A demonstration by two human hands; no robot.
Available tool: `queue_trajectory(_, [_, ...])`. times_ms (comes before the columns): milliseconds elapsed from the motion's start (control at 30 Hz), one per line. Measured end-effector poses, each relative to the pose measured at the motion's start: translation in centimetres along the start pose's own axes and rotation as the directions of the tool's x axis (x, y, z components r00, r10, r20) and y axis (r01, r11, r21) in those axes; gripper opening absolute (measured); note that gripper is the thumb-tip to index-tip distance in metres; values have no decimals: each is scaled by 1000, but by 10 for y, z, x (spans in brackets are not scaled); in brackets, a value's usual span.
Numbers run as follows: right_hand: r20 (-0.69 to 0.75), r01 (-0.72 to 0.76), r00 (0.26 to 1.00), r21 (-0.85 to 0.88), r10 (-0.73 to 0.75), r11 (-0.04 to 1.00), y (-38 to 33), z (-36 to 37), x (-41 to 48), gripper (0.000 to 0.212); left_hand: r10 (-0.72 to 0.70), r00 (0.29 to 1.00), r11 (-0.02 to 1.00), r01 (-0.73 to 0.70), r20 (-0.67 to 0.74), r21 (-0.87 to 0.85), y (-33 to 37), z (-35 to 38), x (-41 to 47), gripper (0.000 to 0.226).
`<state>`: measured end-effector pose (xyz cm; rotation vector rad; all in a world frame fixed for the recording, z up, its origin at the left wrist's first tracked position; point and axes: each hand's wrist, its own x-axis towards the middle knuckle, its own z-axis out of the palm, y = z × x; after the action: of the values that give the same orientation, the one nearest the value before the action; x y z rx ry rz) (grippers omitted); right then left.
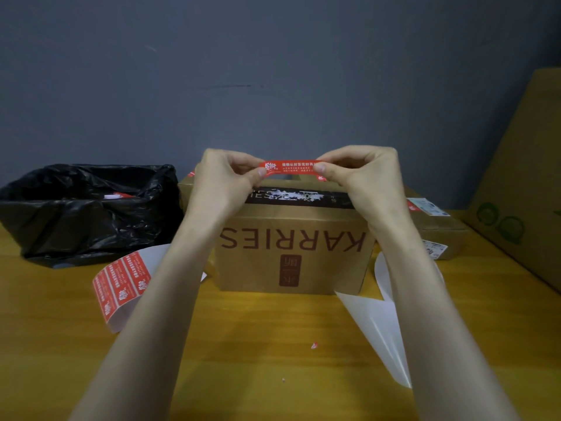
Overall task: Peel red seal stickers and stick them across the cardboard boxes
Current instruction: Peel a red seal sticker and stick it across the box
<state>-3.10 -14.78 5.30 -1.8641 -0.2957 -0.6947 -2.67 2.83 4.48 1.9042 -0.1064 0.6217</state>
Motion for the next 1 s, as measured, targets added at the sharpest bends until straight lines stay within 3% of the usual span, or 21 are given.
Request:
queue_trajectory(333, [17, -21, 1000, -32, 22, 999, 0, 0, -2, 8, 59, 997, 992, -54, -41, 114, 2, 1, -2, 17])
queue_trajectory(467, [68, -114, 991, -4, 114, 993, 1, -5, -2, 47, 19, 1000, 994, -17, -11, 110, 0, -1, -2, 23])
queue_trajectory(533, [76, -170, 983, 9, 168, 985, 3, -6, -1, 55, 10, 1000, 996, -10, -1, 93, 0, -2, -2, 14])
queue_trajectory(733, [51, -215, 975, -3, 215, 977, 9, 0, 2, 27, 34, 999, 993, -34, 5, 115, -2, 4, -2, 8])
queue_trajectory(1000, [81, -182, 975, -226, 205, 957, 16, 7, 8, 19, 39, 999, 970, -32, -21, 242, -3, 12, -3, 12])
